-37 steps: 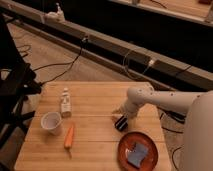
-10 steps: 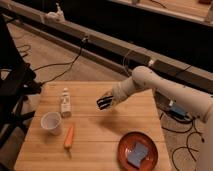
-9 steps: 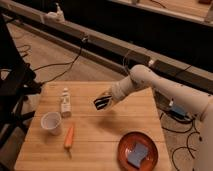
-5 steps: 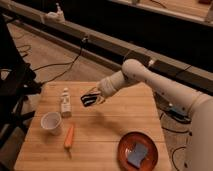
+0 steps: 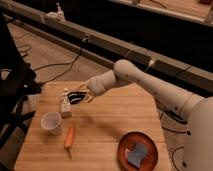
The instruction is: Place the eraser in the ceramic cup
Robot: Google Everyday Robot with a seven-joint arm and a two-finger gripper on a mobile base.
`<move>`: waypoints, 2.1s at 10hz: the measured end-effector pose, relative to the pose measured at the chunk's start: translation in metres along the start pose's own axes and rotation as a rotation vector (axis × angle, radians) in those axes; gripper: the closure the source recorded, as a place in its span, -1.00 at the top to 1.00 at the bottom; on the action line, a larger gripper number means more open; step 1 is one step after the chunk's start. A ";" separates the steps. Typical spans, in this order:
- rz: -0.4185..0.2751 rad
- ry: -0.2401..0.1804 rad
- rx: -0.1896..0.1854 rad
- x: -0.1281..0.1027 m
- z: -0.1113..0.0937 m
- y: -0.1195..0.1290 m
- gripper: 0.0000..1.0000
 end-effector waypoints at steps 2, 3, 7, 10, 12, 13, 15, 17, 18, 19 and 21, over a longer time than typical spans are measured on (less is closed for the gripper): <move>-0.015 -0.037 -0.020 -0.014 0.014 0.012 -1.00; -0.015 -0.038 -0.020 -0.015 0.014 0.013 -1.00; 0.002 -0.047 -0.022 -0.016 0.015 0.014 -1.00; 0.010 -0.123 -0.056 -0.054 0.040 0.019 -1.00; -0.001 -0.160 -0.046 -0.073 0.053 0.015 -1.00; -0.008 -0.182 -0.024 -0.082 0.059 0.010 -1.00; -0.016 -0.218 0.017 -0.095 0.071 0.005 -1.00; -0.022 -0.264 0.029 -0.109 0.091 0.010 -1.00; -0.021 -0.289 0.019 -0.115 0.104 0.016 -1.00; -0.016 -0.306 0.011 -0.118 0.115 0.022 -1.00; -0.003 -0.339 -0.008 -0.123 0.139 0.034 -1.00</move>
